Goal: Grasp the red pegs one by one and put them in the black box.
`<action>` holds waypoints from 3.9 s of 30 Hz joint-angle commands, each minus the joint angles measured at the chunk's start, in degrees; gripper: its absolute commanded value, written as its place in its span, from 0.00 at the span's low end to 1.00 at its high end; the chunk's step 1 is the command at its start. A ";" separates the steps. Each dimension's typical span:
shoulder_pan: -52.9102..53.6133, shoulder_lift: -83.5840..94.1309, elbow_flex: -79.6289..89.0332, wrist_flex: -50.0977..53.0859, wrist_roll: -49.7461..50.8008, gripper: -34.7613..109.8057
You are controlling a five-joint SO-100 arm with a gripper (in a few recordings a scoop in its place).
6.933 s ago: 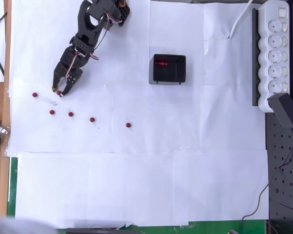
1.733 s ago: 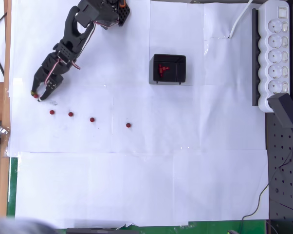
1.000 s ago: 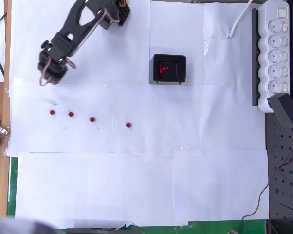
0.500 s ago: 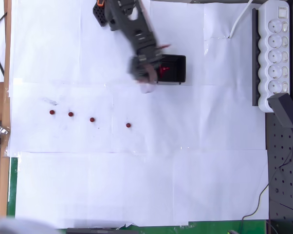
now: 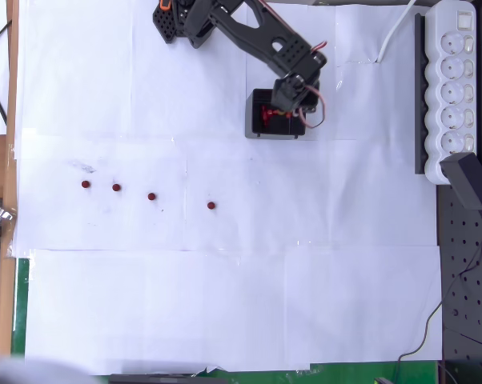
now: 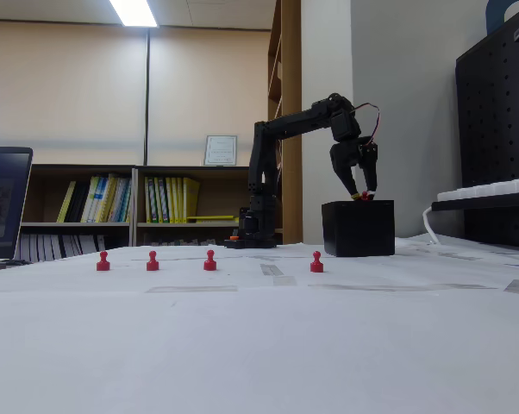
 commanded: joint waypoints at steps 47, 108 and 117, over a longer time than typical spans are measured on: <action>42.54 -10.81 -59.94 -91.67 41.22 0.37; 31.46 33.05 -29.53 -116.37 53.88 0.36; 31.38 33.75 -29.44 -116.63 54.76 0.33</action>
